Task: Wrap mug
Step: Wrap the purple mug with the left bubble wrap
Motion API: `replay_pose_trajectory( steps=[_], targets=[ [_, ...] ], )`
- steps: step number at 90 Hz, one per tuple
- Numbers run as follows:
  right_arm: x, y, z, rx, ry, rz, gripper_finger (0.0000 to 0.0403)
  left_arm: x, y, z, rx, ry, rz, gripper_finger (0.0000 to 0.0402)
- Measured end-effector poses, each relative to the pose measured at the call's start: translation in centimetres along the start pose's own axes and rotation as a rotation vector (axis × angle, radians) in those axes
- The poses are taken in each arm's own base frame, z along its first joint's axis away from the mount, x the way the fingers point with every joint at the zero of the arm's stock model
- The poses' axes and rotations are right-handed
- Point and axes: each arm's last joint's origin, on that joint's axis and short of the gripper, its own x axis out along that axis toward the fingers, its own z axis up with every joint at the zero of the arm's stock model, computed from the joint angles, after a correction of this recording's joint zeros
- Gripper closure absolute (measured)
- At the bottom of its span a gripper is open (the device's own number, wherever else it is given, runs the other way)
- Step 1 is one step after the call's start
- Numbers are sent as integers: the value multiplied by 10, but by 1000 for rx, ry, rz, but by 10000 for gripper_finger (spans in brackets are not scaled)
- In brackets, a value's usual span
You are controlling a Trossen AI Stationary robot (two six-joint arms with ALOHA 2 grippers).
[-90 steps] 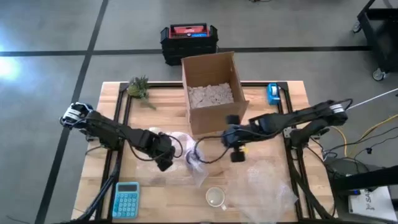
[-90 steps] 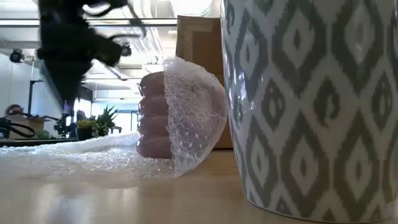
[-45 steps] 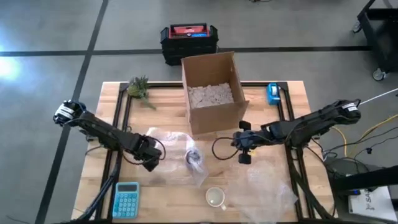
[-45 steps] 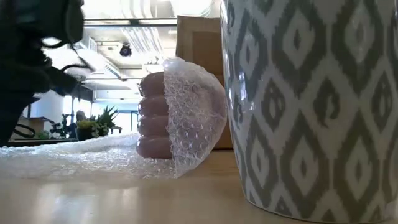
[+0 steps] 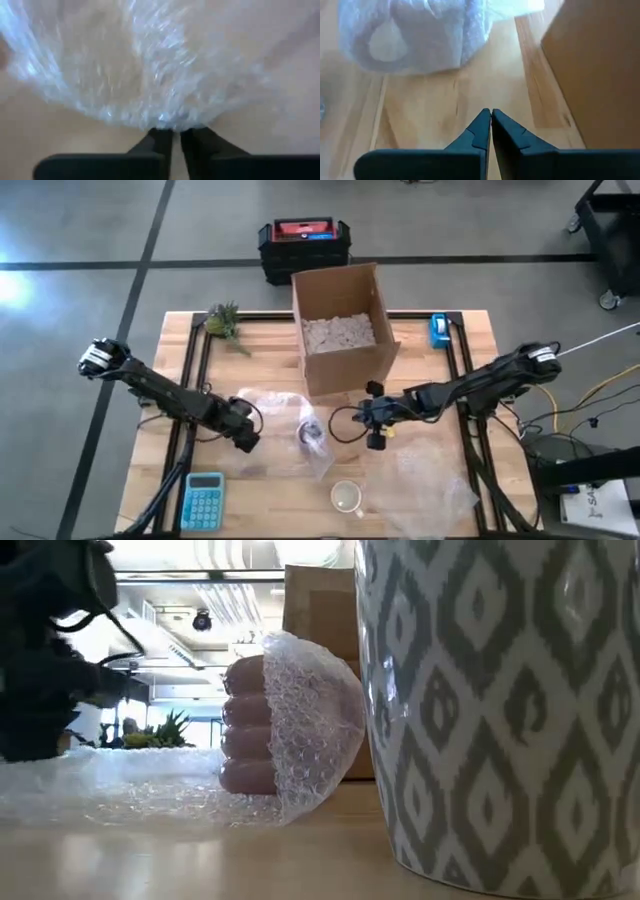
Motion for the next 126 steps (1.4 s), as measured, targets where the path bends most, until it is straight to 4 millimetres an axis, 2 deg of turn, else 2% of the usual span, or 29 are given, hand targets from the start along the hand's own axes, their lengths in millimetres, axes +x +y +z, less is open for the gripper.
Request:
replay_pose_trajectory(
  steps=[22,35,47,72,82,93,105,114,126],
  targets=[
    [24,8,13,-49,-27,78,401,-48,-57,30,152,-284,-201,398],
    [34,12,27,-77,-44,91,401,-56,-86,42,290,-373,-287,399],
    [41,16,39,-104,-60,109,401,-49,-107,49,360,-399,-291,399],
    [46,17,46,-145,4,104,401,-10,-142,63,455,-447,-240,400],
    [37,16,55,-185,62,102,401,0,-149,67,479,-423,-228,401],
    [19,16,79,-205,89,102,401,4,-151,69,484,-412,-218,399],
    [11,17,98,-213,4,103,401,2,-151,69,486,-408,-225,400],
    [20,17,103,-202,-56,99,401,2,-151,69,485,-407,-228,400],
    [47,18,90,-179,1,94,401,1,-151,69,487,-406,-231,396]
  ],
)
